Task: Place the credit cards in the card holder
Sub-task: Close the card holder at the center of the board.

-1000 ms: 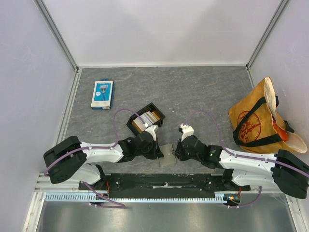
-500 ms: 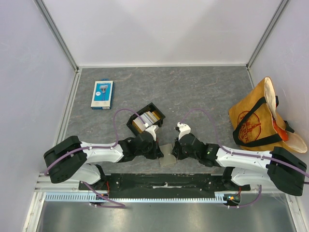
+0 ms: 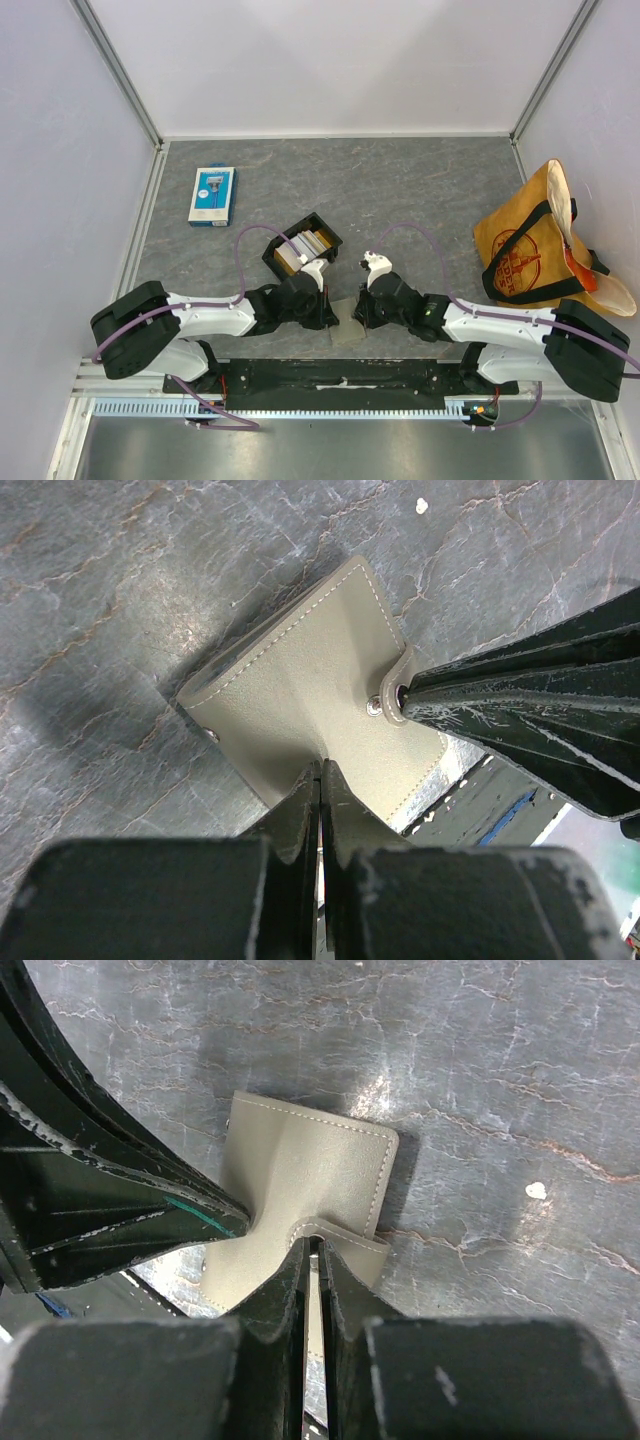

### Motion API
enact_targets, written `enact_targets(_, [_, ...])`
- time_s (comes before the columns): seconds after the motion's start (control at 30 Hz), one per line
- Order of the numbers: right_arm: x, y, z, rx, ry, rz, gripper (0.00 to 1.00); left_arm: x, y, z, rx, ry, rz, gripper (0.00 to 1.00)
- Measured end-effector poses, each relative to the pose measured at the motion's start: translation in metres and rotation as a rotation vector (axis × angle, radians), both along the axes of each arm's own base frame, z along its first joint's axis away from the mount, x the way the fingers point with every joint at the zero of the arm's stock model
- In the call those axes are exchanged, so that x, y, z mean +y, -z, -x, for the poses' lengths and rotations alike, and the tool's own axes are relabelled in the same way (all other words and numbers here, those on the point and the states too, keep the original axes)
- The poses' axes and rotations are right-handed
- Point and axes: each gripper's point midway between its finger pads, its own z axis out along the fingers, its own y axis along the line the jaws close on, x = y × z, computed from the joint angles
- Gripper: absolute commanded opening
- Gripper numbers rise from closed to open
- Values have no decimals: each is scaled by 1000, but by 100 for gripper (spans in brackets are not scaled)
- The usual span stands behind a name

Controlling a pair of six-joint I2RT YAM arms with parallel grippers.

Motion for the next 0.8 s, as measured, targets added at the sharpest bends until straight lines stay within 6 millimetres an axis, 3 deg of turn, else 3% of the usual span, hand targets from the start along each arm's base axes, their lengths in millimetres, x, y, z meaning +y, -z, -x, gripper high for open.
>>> enact_targets(0.8, [2, 2, -7, 12, 13, -18, 12, -1, 0, 0, 2, 1, -2, 2])
